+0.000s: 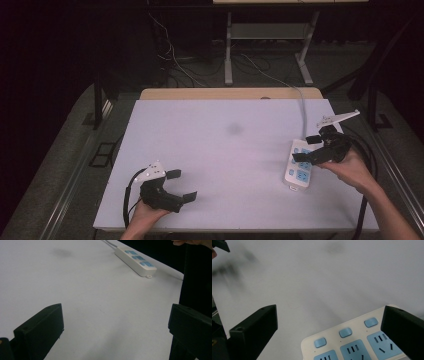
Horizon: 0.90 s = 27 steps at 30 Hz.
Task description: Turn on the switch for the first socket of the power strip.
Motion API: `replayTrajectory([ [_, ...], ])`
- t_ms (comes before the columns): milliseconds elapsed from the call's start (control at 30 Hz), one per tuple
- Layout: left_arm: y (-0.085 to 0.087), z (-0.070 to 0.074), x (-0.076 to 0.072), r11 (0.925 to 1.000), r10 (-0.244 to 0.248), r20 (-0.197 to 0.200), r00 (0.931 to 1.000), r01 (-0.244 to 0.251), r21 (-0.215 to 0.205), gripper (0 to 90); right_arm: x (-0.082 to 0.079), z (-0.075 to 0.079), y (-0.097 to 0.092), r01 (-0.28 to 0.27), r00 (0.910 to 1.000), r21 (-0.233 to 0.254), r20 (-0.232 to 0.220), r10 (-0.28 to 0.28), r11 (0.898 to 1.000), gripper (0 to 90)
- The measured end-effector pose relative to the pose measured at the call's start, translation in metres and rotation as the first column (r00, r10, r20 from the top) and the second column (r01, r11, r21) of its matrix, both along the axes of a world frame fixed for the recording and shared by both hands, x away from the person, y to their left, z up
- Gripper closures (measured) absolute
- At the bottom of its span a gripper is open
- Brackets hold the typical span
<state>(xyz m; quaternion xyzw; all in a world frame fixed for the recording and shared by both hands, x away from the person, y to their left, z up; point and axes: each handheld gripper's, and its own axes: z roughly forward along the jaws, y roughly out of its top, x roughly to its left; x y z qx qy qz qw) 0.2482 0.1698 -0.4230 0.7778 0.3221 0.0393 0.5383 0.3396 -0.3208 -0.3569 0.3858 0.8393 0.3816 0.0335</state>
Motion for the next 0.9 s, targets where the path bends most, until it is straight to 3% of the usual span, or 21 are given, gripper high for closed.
replayTrajectory([
  [500, 0.000, 0.000, 0.000, 1.0000, -0.003, -0.001, 1.0000, 0.003, 0.003, 0.0, 0.025, -0.012, -0.004, 0.021, 0.9987, -0.017, -0.047, -0.022, 1.000, 0.3],
  [700, 0.000, 0.000, 0.001, 1.0000, -0.005, 0.001, 1.0000, 0.005, 0.002, 0.0, 0.033, -0.018, -0.004, 0.045, 0.9968, -0.061, -0.064, -0.049, 0.997, 0.5],
  [800, -0.001, 0.000, 0.001, 1.0000, -0.006, 0.001, 1.0000, 0.006, 0.003, 0.0, 0.035, -0.020, -0.005, 0.042, 0.9966, -0.063, -0.069, -0.046, 0.997, 14.8],
  [900, -0.001, 0.000, 0.000, 1.0000, -0.006, 0.001, 1.0000, 0.006, 0.004, 0.0, 0.037, -0.021, -0.006, 0.053, 0.9960, -0.069, -0.068, -0.058, 0.996, 18.5],
])
